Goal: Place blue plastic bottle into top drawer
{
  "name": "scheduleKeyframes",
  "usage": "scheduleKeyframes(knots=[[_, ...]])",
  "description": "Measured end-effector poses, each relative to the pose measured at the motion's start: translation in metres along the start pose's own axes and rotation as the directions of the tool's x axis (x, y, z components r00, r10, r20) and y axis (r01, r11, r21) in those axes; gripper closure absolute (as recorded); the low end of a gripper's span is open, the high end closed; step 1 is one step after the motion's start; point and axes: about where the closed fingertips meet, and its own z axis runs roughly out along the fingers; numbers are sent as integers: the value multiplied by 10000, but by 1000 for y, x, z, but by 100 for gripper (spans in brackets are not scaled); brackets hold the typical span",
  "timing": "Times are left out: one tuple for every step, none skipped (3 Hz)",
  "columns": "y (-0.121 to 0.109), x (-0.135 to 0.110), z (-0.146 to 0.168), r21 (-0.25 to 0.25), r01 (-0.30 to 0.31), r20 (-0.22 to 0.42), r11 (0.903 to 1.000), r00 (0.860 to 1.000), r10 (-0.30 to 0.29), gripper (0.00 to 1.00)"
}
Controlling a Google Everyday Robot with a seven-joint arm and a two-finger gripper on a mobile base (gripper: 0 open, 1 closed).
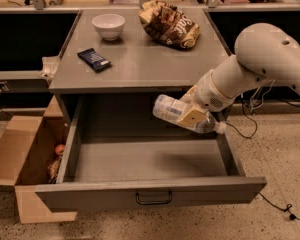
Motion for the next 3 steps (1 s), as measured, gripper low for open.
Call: scheduleKeyframes(knots=[[0, 0, 0, -1, 1, 0, 10000, 10000, -1, 100], [11, 15, 34, -917, 507, -263, 9945, 9982, -533, 100], [30, 35, 73, -1928, 1254, -51, 9732, 9917, -1288, 100]])
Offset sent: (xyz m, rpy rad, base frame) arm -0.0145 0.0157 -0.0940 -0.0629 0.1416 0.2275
